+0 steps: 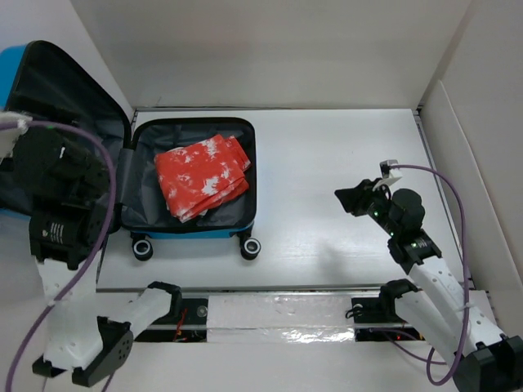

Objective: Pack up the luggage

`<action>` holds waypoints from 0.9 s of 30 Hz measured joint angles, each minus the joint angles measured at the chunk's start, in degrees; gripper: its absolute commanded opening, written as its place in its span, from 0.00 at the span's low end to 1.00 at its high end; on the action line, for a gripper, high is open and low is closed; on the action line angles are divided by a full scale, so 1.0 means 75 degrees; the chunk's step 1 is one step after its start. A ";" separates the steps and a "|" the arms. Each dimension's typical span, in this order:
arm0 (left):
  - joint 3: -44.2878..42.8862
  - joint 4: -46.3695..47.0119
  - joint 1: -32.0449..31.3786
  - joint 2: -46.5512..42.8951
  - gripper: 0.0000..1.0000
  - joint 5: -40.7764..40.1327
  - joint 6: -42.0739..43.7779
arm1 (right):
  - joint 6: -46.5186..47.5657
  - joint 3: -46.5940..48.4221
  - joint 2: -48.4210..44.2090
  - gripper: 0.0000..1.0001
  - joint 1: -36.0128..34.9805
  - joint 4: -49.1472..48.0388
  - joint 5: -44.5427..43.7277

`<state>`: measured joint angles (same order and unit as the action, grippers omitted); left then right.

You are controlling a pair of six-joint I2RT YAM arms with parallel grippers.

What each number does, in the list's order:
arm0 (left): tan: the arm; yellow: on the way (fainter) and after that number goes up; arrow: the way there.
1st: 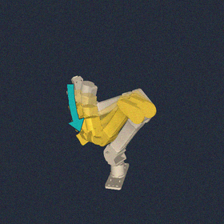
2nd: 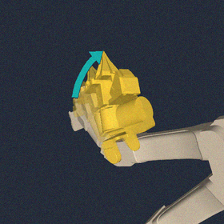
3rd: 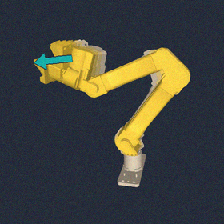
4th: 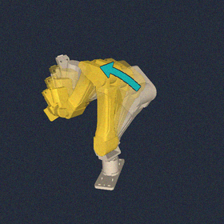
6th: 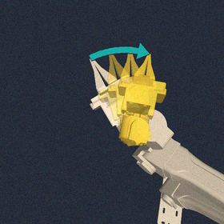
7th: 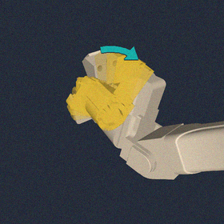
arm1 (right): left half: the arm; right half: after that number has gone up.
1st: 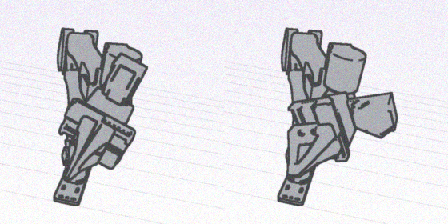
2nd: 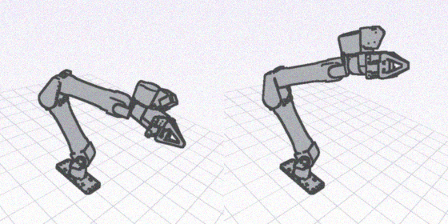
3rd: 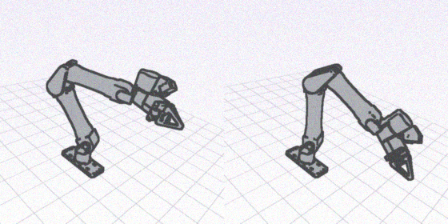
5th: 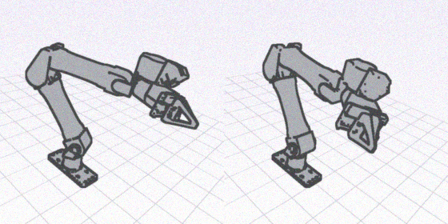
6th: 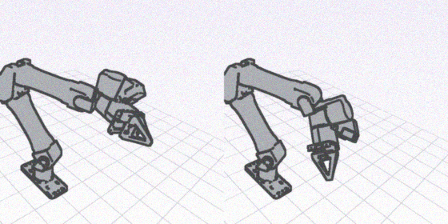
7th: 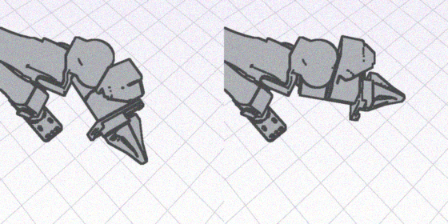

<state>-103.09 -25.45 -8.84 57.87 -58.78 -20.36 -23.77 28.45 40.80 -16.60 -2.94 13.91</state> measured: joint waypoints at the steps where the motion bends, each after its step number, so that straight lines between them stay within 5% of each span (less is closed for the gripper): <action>1: -0.0096 0.0262 -0.0376 0.0128 0.65 -0.0399 0.0557 | -0.0003 0.0000 -0.0038 0.35 0.0000 -0.0009 -0.0003; 5: -0.1349 -0.0085 -0.1603 0.1614 0.67 -0.1358 0.1510 | 0.0000 0.0000 -0.0073 0.36 -0.0038 -0.0006 -0.0003; 8: -0.2483 -0.1463 -0.1687 0.2876 0.66 -0.0871 0.0361 | 0.0000 0.0000 -0.0058 0.36 -0.0058 -0.0003 -0.0006; 10: -0.1737 -0.1979 -0.1492 0.2943 0.68 -0.0484 -0.0440 | 0.0000 0.0000 -0.0073 0.36 -0.0055 -0.0003 -0.0029; 14: 0.1174 -0.2538 -0.1262 0.1177 0.69 -0.0283 -0.1510 | 0.0000 0.0000 -0.0143 0.37 -0.0055 -0.0003 -0.0032; 18: 0.2116 -0.3669 -0.1151 -0.1256 0.73 -0.0851 -0.3101 | 0.0000 0.0000 -0.0105 0.37 -0.0055 -0.0009 -0.0023; 20: 0.2824 -0.3960 -0.1005 -0.2541 0.84 -0.1288 -0.3716 | 0.0000 0.0000 -0.0041 0.37 -0.0087 -0.0006 -0.0026; 23: 0.4374 -0.4543 -0.0784 -0.4261 0.83 -0.1574 -0.4266 | -0.0003 0.0000 0.0023 0.37 -0.0143 -0.0006 -0.0023; 27: 0.5391 -0.4651 -0.0740 -0.4130 0.83 -0.1833 -0.3981 | -0.0003 0.0000 0.0023 0.37 -0.0149 -0.0009 0.0003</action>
<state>-62.65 -60.34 -14.39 26.89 -72.53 -50.22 -23.79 28.45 40.97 -17.72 -3.01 13.93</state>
